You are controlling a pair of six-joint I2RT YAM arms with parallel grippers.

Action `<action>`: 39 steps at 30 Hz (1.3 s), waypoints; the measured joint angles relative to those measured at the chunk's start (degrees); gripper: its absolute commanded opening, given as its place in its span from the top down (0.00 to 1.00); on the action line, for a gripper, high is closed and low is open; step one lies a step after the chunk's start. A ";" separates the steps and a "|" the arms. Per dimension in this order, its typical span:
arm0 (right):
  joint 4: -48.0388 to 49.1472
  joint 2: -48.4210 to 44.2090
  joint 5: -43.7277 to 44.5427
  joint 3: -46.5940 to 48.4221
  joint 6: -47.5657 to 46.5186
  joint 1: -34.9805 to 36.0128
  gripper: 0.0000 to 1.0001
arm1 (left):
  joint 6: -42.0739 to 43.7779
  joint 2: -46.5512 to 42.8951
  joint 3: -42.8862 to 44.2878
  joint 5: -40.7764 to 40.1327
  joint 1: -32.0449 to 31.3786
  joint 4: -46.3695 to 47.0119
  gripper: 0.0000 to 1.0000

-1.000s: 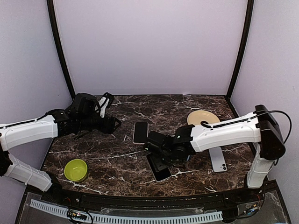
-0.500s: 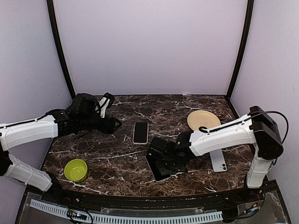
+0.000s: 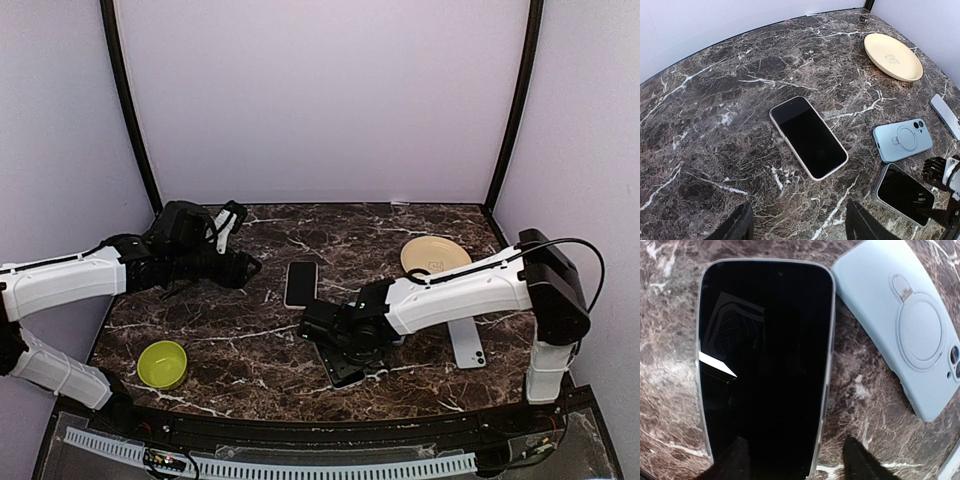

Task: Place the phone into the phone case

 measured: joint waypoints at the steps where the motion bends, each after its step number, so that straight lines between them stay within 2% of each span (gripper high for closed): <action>1: -1.81 0.96 0.04 2.05 -0.70 -0.02 0.02 | 0.02 0.07 0.00 0.00 0.00 0.00 0.35; 3: -4.37 2.40 -0.28 6.51 -2.08 -0.11 0.02 | 0.20 0.17 0.02 0.02 0.00 0.00 0.35; 13: -2.86 5.75 -4.81 7.06 -1.55 -1.27 0.02 | 0.35 0.17 0.02 0.02 0.00 0.00 0.35; 19: -1.09 6.27 -6.58 6.75 -0.66 -1.42 0.20 | 0.35 0.17 0.02 0.04 0.00 0.00 0.35; 25: -0.63 6.36 -6.54 6.75 -0.26 -1.42 0.47 | 0.35 0.17 0.02 0.04 0.00 0.00 0.35; 27: -0.63 6.36 -6.40 6.75 -0.28 -1.42 0.53 | 0.35 0.17 0.02 0.04 0.00 0.00 0.35; 32: 0.68 5.66 -4.68 6.08 -0.83 -1.31 0.62 | 0.35 0.17 0.02 0.92 0.00 0.02 0.35; 39: 10.14 -3.28 5.42 0.85 -5.73 -1.03 0.64 | -0.35 -1.95 -2.71 10.60 0.11 6.38 0.29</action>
